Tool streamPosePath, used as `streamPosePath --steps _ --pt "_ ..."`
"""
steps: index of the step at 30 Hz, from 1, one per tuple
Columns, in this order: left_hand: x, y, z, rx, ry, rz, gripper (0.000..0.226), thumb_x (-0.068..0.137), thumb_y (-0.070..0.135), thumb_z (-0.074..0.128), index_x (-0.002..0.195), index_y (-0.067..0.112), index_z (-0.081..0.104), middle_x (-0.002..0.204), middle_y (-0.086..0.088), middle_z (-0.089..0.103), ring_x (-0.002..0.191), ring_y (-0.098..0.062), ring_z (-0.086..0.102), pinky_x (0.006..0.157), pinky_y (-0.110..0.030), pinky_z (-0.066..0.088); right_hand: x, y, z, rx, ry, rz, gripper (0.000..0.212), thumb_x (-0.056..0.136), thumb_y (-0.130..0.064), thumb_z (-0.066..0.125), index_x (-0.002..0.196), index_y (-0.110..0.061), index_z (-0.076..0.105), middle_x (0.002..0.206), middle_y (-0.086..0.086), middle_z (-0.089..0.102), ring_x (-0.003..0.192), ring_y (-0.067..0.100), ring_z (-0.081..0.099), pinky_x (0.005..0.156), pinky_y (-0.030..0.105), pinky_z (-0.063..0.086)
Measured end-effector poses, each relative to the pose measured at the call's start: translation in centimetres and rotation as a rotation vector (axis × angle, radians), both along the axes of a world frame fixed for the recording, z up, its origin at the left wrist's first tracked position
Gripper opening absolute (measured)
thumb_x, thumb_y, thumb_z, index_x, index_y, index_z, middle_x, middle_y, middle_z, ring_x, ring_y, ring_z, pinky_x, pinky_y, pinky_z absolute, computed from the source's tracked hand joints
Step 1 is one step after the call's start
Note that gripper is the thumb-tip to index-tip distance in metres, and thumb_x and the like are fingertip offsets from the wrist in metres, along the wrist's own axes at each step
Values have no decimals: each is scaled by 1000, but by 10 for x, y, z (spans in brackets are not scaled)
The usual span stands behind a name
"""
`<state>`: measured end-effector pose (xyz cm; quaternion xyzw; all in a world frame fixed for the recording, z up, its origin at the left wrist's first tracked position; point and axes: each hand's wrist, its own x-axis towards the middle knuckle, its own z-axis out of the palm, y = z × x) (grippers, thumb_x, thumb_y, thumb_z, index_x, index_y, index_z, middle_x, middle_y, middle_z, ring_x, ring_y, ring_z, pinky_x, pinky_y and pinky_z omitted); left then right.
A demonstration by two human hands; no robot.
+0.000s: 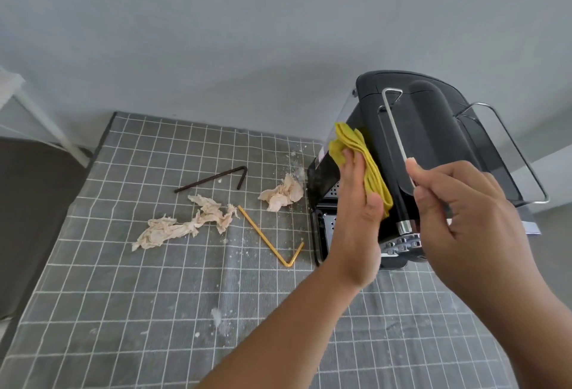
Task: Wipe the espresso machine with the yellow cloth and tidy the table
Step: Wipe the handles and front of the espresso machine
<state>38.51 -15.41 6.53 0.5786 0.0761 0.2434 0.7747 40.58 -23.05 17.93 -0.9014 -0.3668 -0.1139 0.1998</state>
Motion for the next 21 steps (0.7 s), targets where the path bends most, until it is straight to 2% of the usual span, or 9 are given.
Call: streamPosePath --steps 4,8,10,16,18,21 --pt "-27 -14 7 168 -3 19 82 92 69 17 157 22 -2 165 10 -9 152 -13 -11 121 -56 2 1 1 1 -21 -7 -5 33 91 -12 47 119 -7 65 86 1 59 80 25 49 70 14 34" --pt "-43 -32 -2 268 14 48 95 90 74 23 156 10 -2 165 -4 -8 152 -24 -9 120 -59 6 3 2 2 -41 -5 -3 35 92 -14 45 119 -7 65 86 -2 57 80 23 49 68 13 32" --pt "-45 -38 -6 312 29 69 95 90 73 24 156 11 -3 165 -7 -8 152 -26 -9 120 -60 8 3 1 2 -45 -6 -1 35 92 -15 45 120 -7 65 86 -2 57 80 23 49 67 12 32" --pt "-16 -6 21 258 15 55 94 87 76 11 156 15 -5 165 5 -11 151 -15 -12 120 -57 -2 3 1 2 -26 -5 0 33 92 -13 47 119 -8 65 89 2 61 81 26 51 66 18 34" --pt "-7 3 25 250 -14 52 95 87 76 14 156 14 -5 165 5 -12 151 -15 -14 120 -58 -3 3 0 1 -31 -4 -5 34 92 -13 48 120 -8 65 90 2 61 83 24 51 66 20 34" --pt "-13 -3 17 258 -11 42 97 87 74 28 156 14 -2 165 2 -10 152 -16 -12 121 -57 4 2 -1 3 -31 14 -12 34 91 -15 47 120 -9 65 90 -1 60 84 22 49 69 12 32"
